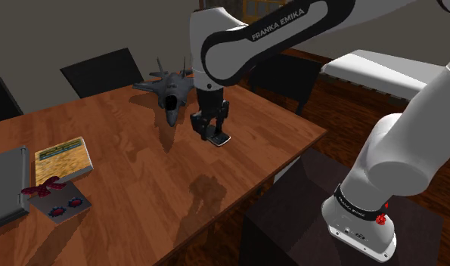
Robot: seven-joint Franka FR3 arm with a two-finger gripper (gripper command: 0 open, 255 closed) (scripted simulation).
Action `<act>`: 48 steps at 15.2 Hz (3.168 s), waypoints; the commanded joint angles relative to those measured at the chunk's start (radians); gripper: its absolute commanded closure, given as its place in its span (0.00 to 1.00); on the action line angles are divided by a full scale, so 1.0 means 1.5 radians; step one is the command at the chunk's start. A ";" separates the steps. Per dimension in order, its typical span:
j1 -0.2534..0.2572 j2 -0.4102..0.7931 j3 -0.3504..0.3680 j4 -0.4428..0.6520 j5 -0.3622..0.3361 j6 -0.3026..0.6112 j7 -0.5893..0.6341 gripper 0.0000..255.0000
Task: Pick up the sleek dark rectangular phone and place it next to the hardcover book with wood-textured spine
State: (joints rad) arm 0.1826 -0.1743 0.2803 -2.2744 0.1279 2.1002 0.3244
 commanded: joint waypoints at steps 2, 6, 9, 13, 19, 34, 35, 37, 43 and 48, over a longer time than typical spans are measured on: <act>0.014 0.062 0.027 0.063 -0.016 0.001 0.052 1.00; 0.035 0.147 0.053 0.158 -0.049 -0.010 0.117 1.00; 0.057 0.215 0.066 0.239 -0.079 -0.026 0.165 1.00; 0.096 0.311 0.075 0.363 -0.121 -0.058 0.222 1.00; 0.175 0.473 0.071 0.598 -0.178 -0.138 0.288 1.00; 0.248 0.643 0.053 0.790 -0.219 -0.159 0.317 1.00; 0.247 0.645 0.053 0.783 -0.220 -0.151 0.317 1.00; 0.246 0.649 0.052 0.771 -0.221 -0.136 0.318 1.00; 0.245 0.653 0.051 0.760 -0.223 -0.120 0.319 1.00; 0.245 0.653 0.051 0.759 -0.223 -0.120 0.319 0.00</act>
State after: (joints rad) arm 0.5506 0.8056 0.3563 -1.1351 -0.2061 1.9202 0.8022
